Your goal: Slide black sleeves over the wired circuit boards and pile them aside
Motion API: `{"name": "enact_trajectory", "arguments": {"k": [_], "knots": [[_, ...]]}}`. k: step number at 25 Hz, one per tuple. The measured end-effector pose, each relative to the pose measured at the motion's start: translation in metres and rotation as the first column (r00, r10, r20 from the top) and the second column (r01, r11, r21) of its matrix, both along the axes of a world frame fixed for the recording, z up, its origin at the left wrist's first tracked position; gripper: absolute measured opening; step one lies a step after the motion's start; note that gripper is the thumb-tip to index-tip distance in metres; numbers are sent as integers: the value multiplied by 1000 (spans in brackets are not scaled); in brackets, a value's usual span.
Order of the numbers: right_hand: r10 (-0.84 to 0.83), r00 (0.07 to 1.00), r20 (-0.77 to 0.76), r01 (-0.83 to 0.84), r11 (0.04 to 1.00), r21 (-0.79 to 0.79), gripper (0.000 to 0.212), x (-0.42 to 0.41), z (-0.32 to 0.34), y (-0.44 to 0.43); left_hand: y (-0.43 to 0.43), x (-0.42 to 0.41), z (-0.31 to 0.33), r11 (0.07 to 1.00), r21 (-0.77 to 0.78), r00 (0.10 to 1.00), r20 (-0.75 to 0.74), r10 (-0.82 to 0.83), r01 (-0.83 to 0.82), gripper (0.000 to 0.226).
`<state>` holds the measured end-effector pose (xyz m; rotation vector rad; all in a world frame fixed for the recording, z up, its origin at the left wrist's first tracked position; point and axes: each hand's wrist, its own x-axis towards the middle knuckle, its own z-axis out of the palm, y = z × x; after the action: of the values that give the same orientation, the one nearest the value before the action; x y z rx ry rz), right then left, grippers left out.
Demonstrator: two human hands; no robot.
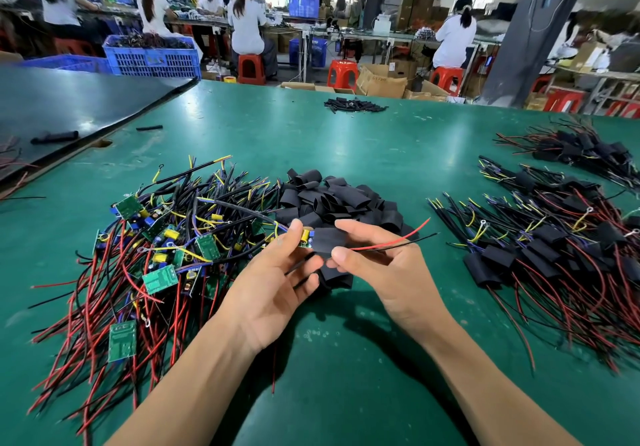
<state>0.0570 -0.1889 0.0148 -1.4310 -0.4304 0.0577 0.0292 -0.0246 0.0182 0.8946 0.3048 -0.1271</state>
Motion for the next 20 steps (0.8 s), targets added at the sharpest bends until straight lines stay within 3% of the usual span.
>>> {"name": "enact_trajectory", "arguments": {"k": [5, 8, 11, 20], "knots": [[-59, 998, -8, 60, 997, 49, 26, 1, -3, 4, -2, 1, 1, 999, 28, 1000, 0, 24, -24, 26], [-75, 996, -44, 79, 991, 106, 20, 5, -1, 2, -1, 0, 2, 999, 44, 997, 80, -6, 3, 24], [-115, 989, -96, 129, 981, 147, 25, 8, 1, 0, -2, -2, 3, 994, 104, 987, 154, -44, 28, 17], [-175, 982, -70, 180, 980, 85, 39, 8, 1, 4, -13, -3, -1, 984, 177, 982, 186, -31, -2, 17]]}}
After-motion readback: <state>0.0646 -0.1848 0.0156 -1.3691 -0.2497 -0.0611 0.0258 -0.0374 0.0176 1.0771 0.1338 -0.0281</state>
